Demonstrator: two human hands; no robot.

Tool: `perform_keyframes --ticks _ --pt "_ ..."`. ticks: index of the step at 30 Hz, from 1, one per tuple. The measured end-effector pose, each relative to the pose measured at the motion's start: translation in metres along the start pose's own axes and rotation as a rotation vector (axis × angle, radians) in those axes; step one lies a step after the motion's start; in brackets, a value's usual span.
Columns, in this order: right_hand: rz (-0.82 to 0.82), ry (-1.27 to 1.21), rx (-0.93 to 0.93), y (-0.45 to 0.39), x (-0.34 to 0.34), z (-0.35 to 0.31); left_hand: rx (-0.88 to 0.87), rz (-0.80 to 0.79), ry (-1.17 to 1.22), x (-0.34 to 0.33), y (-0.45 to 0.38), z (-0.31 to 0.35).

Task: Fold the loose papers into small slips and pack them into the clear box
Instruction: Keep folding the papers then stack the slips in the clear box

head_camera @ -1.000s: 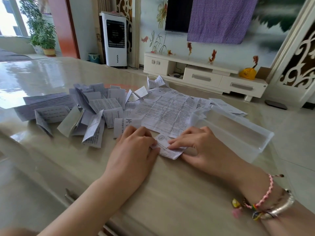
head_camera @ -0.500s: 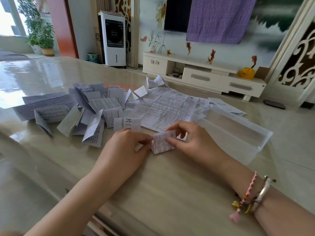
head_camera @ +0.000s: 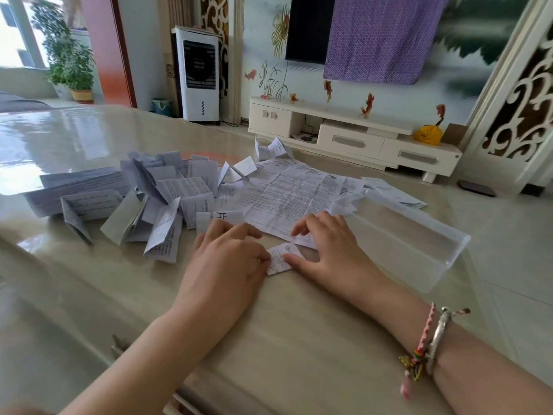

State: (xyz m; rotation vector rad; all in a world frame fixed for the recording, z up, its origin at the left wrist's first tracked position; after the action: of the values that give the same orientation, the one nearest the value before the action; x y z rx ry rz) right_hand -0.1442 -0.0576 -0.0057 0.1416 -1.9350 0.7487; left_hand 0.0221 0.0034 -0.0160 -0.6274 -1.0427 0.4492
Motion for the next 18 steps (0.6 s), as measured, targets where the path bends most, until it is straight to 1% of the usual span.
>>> perform_keyframes --ticks 3,6,10,14,18 --pt "0.008 0.014 0.002 0.0 0.002 0.006 -0.042 -0.059 -0.039 -0.002 0.0 0.002" --pt "0.003 0.036 -0.02 -0.003 0.004 0.013 -0.015 -0.114 -0.033 -0.001 -0.001 0.002" --pt "-0.045 0.094 -0.076 -0.005 0.001 0.022 0.004 -0.102 -0.067 0.005 -0.003 -0.003" --pt "-0.099 0.044 -0.166 -0.005 0.0 0.028 0.079 -0.08 -0.152 0.014 -0.01 -0.017" --pt "-0.059 0.049 -0.134 -0.006 0.003 0.023 0.195 -0.075 -0.156 0.019 -0.016 -0.035"
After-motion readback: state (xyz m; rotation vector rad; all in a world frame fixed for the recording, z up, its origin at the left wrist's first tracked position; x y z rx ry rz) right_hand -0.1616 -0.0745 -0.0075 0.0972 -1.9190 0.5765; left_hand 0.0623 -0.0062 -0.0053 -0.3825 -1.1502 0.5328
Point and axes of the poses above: each hand's wrist, its own y-axis away from the middle knuckle, its own x-axis out of the back of the hand, z = x × y, the point moved 3 cm from there along -y, towards the middle knuckle, and after that the axes turned 7 degrees about z, right-handed, at the moved point
